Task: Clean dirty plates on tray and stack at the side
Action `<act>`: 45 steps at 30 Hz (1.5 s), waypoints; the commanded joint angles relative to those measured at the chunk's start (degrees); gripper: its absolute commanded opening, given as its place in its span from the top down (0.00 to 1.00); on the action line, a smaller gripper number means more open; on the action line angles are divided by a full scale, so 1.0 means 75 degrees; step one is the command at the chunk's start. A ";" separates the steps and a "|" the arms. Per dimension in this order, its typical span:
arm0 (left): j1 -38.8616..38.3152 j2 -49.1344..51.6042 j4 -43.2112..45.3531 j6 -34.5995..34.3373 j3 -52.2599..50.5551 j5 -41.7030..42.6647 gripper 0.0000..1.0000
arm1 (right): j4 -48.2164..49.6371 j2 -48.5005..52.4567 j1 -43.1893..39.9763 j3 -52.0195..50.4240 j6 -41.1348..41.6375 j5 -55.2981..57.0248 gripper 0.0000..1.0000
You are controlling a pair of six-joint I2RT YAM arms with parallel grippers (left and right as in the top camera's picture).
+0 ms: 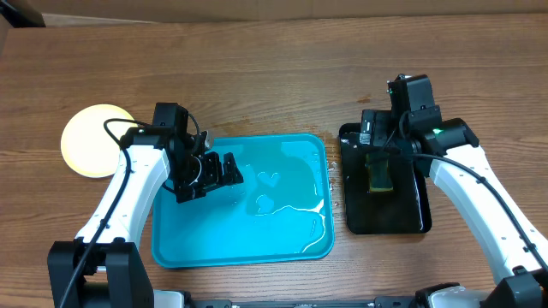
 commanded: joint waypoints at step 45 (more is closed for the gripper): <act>-0.0032 -0.0044 0.0003 0.0201 -0.0067 -0.0047 0.00 | 0.1818 -0.8530 -0.1157 -0.0845 0.0029 -0.0050 0.00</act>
